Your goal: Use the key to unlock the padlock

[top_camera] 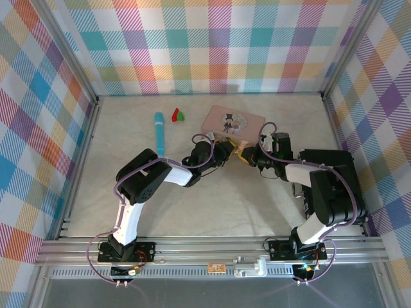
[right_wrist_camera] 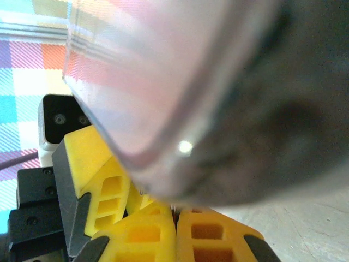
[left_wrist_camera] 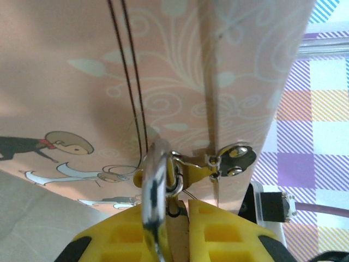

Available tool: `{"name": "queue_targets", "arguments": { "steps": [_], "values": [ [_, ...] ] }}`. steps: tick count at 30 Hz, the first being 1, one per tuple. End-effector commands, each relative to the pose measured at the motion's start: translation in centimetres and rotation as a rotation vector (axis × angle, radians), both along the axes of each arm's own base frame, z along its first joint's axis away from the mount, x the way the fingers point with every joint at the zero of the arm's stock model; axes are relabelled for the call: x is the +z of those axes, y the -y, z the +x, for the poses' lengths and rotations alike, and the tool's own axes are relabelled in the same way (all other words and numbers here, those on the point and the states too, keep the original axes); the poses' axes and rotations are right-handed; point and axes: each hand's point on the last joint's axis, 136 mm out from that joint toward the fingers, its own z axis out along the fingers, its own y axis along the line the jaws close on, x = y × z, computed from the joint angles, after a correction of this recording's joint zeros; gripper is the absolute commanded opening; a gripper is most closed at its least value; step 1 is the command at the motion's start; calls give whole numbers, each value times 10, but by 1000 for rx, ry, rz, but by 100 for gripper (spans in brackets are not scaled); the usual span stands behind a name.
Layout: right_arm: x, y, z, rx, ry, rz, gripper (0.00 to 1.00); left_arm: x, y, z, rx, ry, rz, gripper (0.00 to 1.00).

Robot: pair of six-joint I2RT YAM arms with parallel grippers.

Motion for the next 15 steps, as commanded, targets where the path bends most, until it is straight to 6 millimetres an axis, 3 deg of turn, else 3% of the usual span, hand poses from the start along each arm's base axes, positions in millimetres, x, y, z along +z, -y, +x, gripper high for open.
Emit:
{"name": "queue_targets", "arguments": {
  "steps": [1,8,15],
  "values": [
    [34,-8,13,117,174,16,0,47,39,-40,-259,91,-119,0],
    [44,-11,17,167,187,60,0,37,36,-42,-294,96,-21,0],
    [61,-19,13,128,84,221,0,21,30,-26,-192,127,61,0]
  ]
}}
